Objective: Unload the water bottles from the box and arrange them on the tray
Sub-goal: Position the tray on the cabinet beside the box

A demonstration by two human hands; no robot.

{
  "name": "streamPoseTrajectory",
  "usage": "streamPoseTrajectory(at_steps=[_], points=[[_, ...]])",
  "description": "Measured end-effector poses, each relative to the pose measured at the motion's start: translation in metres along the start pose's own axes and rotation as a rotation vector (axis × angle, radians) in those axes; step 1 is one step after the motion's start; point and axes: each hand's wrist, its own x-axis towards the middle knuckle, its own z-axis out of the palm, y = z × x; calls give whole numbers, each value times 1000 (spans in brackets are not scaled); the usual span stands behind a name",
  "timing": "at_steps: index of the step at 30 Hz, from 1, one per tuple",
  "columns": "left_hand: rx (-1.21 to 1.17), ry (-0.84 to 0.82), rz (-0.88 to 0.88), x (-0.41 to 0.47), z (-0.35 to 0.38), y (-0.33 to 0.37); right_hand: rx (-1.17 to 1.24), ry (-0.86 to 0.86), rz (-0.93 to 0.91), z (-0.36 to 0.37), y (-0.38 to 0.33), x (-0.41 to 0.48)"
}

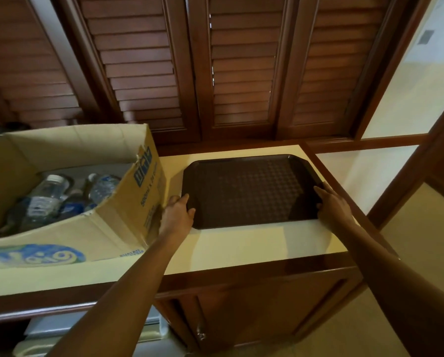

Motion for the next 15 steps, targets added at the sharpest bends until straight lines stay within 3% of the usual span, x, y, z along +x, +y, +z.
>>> streamPoseTrajectory(at_steps=[6, 9, 15], points=[[54, -44, 53, -21, -11, -6, 48, 164, -3, 7, -14, -19], [38, -49, 100, -37, -26, -5, 185, 186, -67, 6, -45, -30], [-88, 165, 301, -73, -113, 7, 267, 235, -305, -6, -162, -48]])
